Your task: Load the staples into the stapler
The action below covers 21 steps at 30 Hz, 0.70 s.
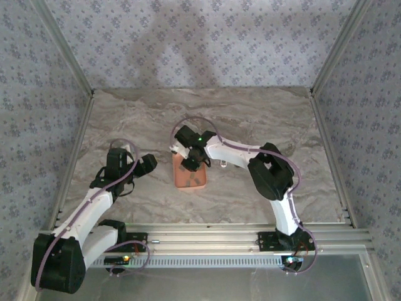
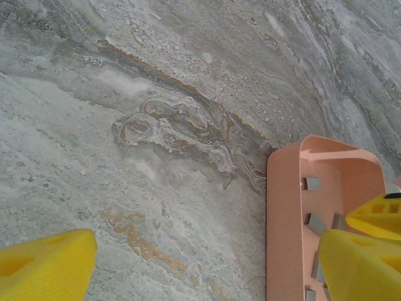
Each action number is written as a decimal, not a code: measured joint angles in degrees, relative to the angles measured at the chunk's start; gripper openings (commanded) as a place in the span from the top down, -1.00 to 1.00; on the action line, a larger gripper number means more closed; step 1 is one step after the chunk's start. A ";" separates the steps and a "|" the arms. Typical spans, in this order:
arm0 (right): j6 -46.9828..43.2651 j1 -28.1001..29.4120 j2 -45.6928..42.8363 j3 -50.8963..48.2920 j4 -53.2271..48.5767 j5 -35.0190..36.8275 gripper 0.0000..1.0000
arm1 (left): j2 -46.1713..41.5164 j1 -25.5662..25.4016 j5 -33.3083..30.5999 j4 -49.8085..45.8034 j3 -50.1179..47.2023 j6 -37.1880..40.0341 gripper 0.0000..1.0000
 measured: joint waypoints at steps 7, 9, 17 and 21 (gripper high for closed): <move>3.85 -0.02 -5.03 -4.04 3.65 -1.16 0.54 | 0.00 0.00 0.37 0.09 0.00 0.00 -0.82; 5.01 -0.07 -6.21 -5.20 4.52 -1.81 0.55 | 0.00 0.00 0.98 0.13 0.00 -0.02 -0.82; 8.87 -0.72 -9.81 -8.92 7.28 -3.34 0.56 | 0.00 0.00 1.88 0.52 0.00 -0.02 -0.81; 11.13 -1.44 -11.41 -10.32 8.13 -3.74 0.57 | 0.00 0.00 2.89 0.79 0.00 -0.07 -0.81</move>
